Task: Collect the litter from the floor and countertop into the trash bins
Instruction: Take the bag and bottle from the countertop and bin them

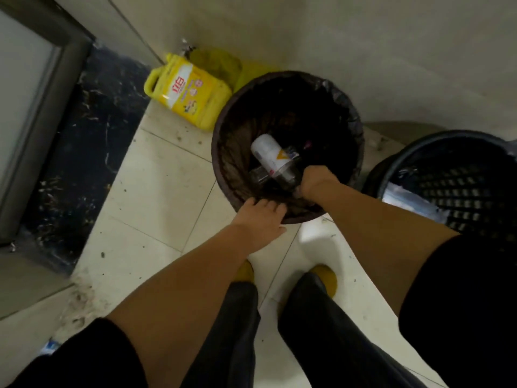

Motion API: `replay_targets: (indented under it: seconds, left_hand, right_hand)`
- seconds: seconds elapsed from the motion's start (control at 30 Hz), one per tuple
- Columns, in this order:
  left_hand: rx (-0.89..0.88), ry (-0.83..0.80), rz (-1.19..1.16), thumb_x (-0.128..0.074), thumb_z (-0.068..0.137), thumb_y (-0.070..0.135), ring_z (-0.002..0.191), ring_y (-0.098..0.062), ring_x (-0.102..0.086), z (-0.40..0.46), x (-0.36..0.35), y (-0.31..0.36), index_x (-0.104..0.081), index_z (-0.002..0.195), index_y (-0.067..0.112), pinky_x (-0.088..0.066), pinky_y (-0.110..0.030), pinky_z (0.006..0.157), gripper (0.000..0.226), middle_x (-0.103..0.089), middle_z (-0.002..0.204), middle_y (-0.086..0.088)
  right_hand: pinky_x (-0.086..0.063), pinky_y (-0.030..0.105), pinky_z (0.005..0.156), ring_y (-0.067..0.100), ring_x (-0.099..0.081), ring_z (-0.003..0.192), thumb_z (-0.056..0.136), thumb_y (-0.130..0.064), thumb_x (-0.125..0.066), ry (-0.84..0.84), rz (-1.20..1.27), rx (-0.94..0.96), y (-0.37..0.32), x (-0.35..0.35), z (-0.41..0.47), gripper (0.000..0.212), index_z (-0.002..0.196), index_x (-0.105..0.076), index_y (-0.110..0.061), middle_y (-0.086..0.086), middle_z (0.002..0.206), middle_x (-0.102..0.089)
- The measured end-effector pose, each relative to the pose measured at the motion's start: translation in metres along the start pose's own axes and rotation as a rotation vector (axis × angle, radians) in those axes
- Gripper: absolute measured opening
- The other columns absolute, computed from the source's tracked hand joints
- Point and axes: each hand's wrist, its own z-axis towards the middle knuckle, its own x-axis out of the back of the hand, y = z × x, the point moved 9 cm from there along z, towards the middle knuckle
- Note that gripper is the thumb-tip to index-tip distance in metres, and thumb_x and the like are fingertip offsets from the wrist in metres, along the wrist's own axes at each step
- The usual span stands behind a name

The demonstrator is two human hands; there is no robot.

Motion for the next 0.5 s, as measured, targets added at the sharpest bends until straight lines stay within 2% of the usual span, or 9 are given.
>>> replay_targets:
  seconds: [0.13,0.23,0.3,0.4,0.5]
  left_hand:
    - [0.007,0.013,0.061,-0.033,0.098,0.044,0.125,-0.032,-0.044,-0.042,0.076,0.008,-0.032,0.140,0.011,-0.038,-0.044,0.102,0.054,-0.047,0.138,-0.015]
    - [0.002,0.044,0.089,-0.032,0.098,0.045,0.124,-0.032,-0.045,-0.085,0.150,0.020,-0.036,0.138,0.011,-0.039,-0.043,0.098,0.053,-0.047,0.137,-0.016]
    - [0.016,0.083,0.085,-0.032,0.098,0.045,0.121,-0.033,-0.048,-0.117,0.203,0.029,-0.040,0.135,0.012,-0.042,-0.042,0.094,0.050,-0.051,0.132,-0.015]
    - [-0.031,0.153,0.128,-0.032,0.097,0.043,0.115,-0.033,-0.050,-0.169,0.278,0.057,-0.045,0.128,0.012,-0.044,-0.044,0.089,0.045,-0.053,0.126,-0.014]
    - [-0.086,0.206,0.116,-0.031,0.097,0.044,0.112,-0.034,-0.052,-0.215,0.337,0.095,-0.046,0.124,0.014,-0.044,-0.044,0.084,0.043,-0.055,0.123,-0.013]
  right_hand:
    - [-0.049,0.040,0.091,0.038,-0.058,0.110,0.088,-0.016,-0.057,0.030,0.041,0.034,0.008,0.060,-0.073,0.035,0.117,-0.057,0.002,0.023,0.120,-0.060]
    - [-0.049,0.037,0.080,0.037,-0.060,0.105,0.091,-0.015,-0.049,0.040,0.057,0.030,0.021,0.107,-0.146,0.029,0.112,-0.059,0.002,0.022,0.116,-0.063]
    - [-0.044,0.034,0.073,0.035,-0.061,0.103,0.092,-0.016,-0.045,0.036,0.058,0.019,0.029,0.137,-0.200,0.029,0.110,-0.061,0.000,0.020,0.115,-0.064]
    - [-0.041,0.036,0.075,0.035,-0.058,0.105,0.097,-0.012,-0.038,0.025,0.065,0.006,0.040,0.174,-0.291,0.027,0.110,-0.060,-0.002,0.018,0.114,-0.062]
    - [-0.042,0.035,0.073,0.036,-0.058,0.103,0.097,-0.015,-0.041,0.130,0.186,-0.053,0.064,0.204,-0.372,0.022,0.106,-0.059,-0.005,0.015,0.101,-0.060]
